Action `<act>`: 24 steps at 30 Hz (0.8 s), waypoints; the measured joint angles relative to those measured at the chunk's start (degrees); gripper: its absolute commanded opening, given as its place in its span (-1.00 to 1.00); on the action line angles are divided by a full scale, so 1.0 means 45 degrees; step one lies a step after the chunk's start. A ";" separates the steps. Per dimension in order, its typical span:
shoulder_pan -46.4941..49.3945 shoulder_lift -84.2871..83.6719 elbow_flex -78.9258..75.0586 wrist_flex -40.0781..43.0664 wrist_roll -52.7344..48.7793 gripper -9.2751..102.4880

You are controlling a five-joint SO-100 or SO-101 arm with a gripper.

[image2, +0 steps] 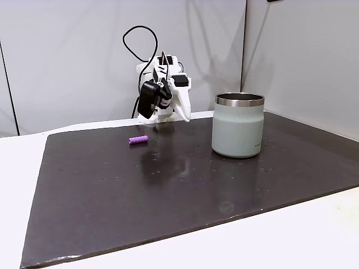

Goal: Grasp a pengrip and put it in the cup.

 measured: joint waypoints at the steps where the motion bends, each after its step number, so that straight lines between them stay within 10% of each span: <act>1: 0.0000 0.0000 0.0000 0.0000 0.0000 -0.83; 24: 0.0039 -0.0332 -0.2051 0.1973 -0.0586 -0.84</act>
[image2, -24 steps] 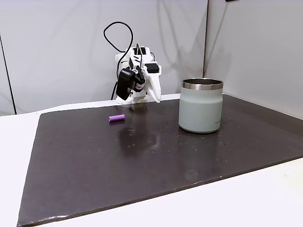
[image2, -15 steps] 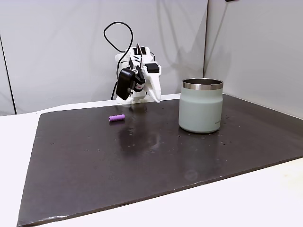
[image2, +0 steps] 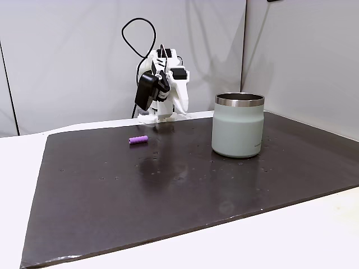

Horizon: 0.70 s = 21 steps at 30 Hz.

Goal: Grasp a pengrip and put it in the cup.

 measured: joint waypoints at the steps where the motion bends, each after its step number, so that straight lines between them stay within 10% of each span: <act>1: -0.0098 -0.0391 -0.0508 0.0273 -0.0215 -0.84; 21: 0.5625 -1.2676 -1.1523 0.4570 -0.2949 -0.75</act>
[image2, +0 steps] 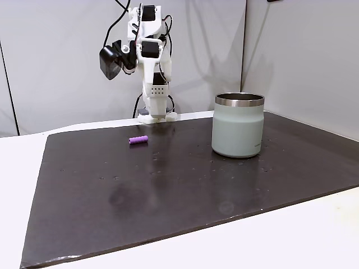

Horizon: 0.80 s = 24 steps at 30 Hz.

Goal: Grasp a pengrip and put it in the cup.

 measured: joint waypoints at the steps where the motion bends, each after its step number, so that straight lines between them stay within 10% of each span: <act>1: 0.0215 -0.0332 -0.0176 0.0195 -0.0117 -0.72; 24: 0.1875 -0.7891 -0.2285 0.0059 -0.1172 -0.37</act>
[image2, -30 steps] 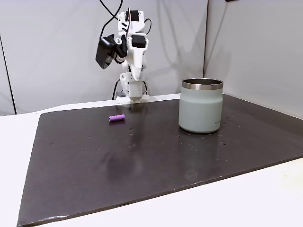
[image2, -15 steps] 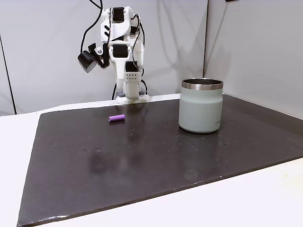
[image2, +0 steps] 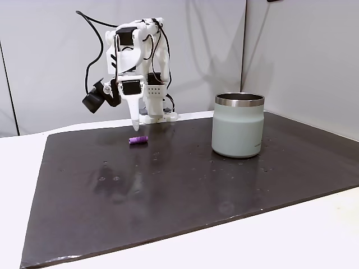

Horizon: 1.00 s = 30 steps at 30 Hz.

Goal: Grasp a pengrip and put it in the cup.

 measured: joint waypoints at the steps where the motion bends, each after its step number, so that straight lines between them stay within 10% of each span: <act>1: -0.0020 -0.0332 -0.0117 -0.0117 -0.0059 -0.37; 17: -0.0117 -0.4023 -0.2363 -0.0430 -0.0391 -0.83; 30: -0.1445 -0.1348 -0.2500 0.0879 0.0352 -0.84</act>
